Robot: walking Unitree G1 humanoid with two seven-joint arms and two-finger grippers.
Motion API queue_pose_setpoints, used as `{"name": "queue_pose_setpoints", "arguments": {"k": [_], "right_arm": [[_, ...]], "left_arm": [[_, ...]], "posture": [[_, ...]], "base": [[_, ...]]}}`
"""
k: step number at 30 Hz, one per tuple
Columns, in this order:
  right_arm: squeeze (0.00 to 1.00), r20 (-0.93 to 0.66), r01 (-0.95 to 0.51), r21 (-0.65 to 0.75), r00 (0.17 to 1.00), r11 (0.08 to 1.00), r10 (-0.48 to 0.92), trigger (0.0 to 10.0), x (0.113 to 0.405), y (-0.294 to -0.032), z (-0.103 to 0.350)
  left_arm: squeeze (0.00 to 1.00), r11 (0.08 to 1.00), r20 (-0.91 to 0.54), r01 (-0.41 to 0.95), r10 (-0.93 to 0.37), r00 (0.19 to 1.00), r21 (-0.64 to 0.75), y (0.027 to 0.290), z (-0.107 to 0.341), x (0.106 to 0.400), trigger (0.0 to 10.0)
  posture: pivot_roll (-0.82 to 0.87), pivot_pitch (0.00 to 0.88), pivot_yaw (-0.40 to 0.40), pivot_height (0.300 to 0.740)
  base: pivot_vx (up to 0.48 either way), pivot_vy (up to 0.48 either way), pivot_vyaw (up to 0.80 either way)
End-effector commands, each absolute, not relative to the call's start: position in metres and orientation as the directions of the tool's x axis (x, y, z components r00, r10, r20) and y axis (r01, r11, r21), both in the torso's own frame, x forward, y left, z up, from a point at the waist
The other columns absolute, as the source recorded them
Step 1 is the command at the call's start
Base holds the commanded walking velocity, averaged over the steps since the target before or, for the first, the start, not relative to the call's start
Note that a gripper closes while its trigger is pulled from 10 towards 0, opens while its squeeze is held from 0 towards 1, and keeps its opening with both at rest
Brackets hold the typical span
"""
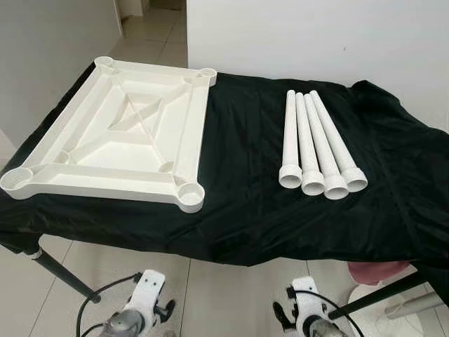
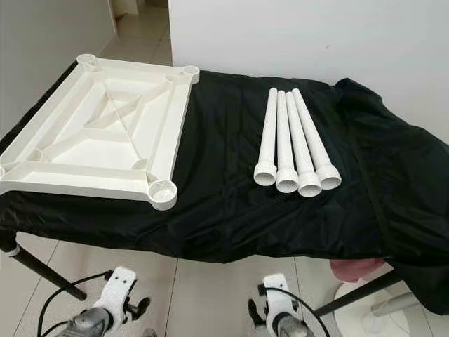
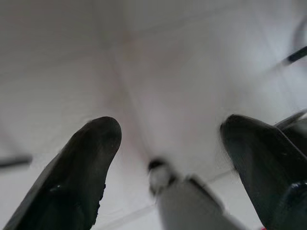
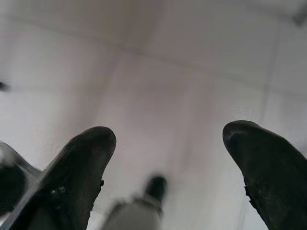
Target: Building children table
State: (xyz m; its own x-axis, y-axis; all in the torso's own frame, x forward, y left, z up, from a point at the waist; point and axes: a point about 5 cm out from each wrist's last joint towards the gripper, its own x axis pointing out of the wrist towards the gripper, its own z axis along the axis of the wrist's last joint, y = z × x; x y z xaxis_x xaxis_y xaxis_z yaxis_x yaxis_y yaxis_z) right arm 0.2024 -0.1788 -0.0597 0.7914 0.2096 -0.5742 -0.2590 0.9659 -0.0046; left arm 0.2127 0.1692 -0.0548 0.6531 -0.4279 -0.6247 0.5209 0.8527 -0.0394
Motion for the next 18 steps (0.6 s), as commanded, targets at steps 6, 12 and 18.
{"name": "queue_pose_setpoints", "arguments": {"k": [6, 12, 18], "right_arm": [[0.00, -0.422, -0.421, 0.057, 0.812, 0.905, 0.404, 10.0, 0.207, -0.181, -0.041], [0.00, -0.333, -0.559, 0.082, 0.765, 0.825, 0.551, 10.0, 0.204, -0.182, -0.027], [0.00, -0.283, -0.759, 0.052, 0.612, 0.649, 0.739, 10.0, 0.194, -0.186, -0.003]], "left_arm": [[0.00, 0.715, -0.507, 0.692, -0.635, 0.583, -0.099, 0.163, -0.040, 0.213, 10.0], [0.00, 0.598, -0.415, 0.790, -0.759, 0.502, -0.137, 0.160, -0.026, 0.210, 10.0], [0.00, 0.421, -0.391, 0.890, -0.859, 0.331, -0.173, 0.165, -0.005, 0.202, 10.0]], "posture": [[0.00, 0.000, -0.024, 0.740], [0.00, 0.000, -0.024, 0.740], [0.01, 0.002, -0.027, 0.740]], "base": [[0.000, 0.000, 0.00], [0.000, 0.000, 0.00], [0.000, 0.000, 0.00]]}}
